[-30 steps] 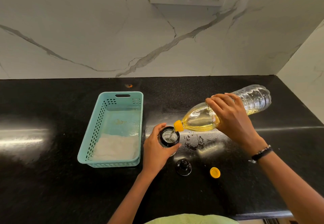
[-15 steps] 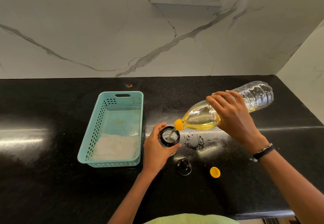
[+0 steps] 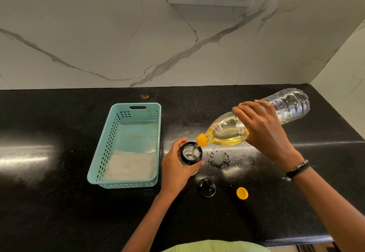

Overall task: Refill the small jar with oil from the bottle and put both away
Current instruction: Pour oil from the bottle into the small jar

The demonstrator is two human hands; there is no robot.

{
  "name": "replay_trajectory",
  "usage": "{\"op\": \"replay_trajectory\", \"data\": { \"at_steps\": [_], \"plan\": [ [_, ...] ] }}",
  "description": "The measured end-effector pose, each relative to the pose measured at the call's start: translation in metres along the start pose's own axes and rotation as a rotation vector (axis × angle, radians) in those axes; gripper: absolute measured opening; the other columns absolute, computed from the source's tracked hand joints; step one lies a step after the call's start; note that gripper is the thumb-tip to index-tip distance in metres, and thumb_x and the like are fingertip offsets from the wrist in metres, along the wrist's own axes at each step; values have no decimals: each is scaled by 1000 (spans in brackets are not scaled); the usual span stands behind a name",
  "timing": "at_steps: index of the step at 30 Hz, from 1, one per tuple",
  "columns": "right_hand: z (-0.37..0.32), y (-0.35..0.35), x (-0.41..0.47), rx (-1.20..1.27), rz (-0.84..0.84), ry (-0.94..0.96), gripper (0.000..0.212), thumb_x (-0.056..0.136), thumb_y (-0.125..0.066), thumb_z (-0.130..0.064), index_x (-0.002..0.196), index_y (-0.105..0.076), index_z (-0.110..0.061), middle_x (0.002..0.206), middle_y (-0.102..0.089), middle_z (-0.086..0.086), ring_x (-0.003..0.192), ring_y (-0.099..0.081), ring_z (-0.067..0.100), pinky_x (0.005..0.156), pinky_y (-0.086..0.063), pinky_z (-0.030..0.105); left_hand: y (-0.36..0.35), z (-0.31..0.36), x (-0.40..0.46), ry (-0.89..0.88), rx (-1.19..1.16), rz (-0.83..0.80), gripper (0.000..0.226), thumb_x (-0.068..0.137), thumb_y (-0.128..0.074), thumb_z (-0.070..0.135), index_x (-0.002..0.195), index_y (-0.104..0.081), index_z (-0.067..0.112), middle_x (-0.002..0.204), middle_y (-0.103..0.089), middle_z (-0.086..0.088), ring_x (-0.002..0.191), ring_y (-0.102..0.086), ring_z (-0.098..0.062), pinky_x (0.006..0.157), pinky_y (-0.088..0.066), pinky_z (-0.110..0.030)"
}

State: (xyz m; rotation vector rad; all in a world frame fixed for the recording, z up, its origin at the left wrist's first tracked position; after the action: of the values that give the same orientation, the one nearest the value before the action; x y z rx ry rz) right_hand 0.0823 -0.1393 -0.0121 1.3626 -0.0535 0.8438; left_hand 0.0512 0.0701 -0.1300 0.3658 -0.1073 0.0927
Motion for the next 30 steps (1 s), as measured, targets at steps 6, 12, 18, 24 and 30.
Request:
{"op": "replay_trajectory", "data": {
  "at_steps": [6,12,18,24,30],
  "plan": [
    [0,4,2,-3,24,-5,60,65,-83,-8,120,-57,-10,115,-65,8,111,-56,27,101,-31,41,-1,-2,1,3,-7,-4,78,55,-91,33,123,-54,28,112,-61,22,107,-58,5,96,-49,-21],
    [1,5,3,-1,25,-11,63,65,-83,-10,121,-55,-11,116,-65,8,112,-54,26,101,-31,42,-1,-2,1,5,-2,-2,78,55,-91,34,123,-54,27,113,-63,19,108,-59,4,96,-49,-22],
    [4,7,5,0,25,-18,69,63,-86,-16,123,-52,-11,117,-64,9,113,-55,27,101,-32,43,-1,-4,1,8,9,2,79,54,-91,35,124,-54,27,115,-63,16,108,-59,1,96,-51,-28],
    [6,12,7,7,41,-27,66,64,-84,-15,122,-53,-10,117,-64,9,113,-55,28,101,-32,43,-1,-6,1,16,11,4,79,54,-90,38,123,-54,29,114,-63,18,108,-60,-1,95,-52,-33],
    [6,15,8,3,40,-22,62,67,-82,-15,121,-53,-11,117,-64,9,113,-55,28,101,-34,45,-1,-7,1,16,19,5,78,54,-91,38,123,-54,30,113,-63,19,107,-60,0,93,-53,-34]
  ]
}}
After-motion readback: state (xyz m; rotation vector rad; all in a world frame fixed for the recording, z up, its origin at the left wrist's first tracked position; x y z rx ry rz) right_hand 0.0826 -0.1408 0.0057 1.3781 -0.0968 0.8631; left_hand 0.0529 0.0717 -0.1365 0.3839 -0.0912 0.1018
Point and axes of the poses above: each hand's wrist, its own x-axis towards the middle knuckle, its own y-axis out of the back of the hand, z = x × y, the point moved 8 cm from there along x, towards the middle knuckle
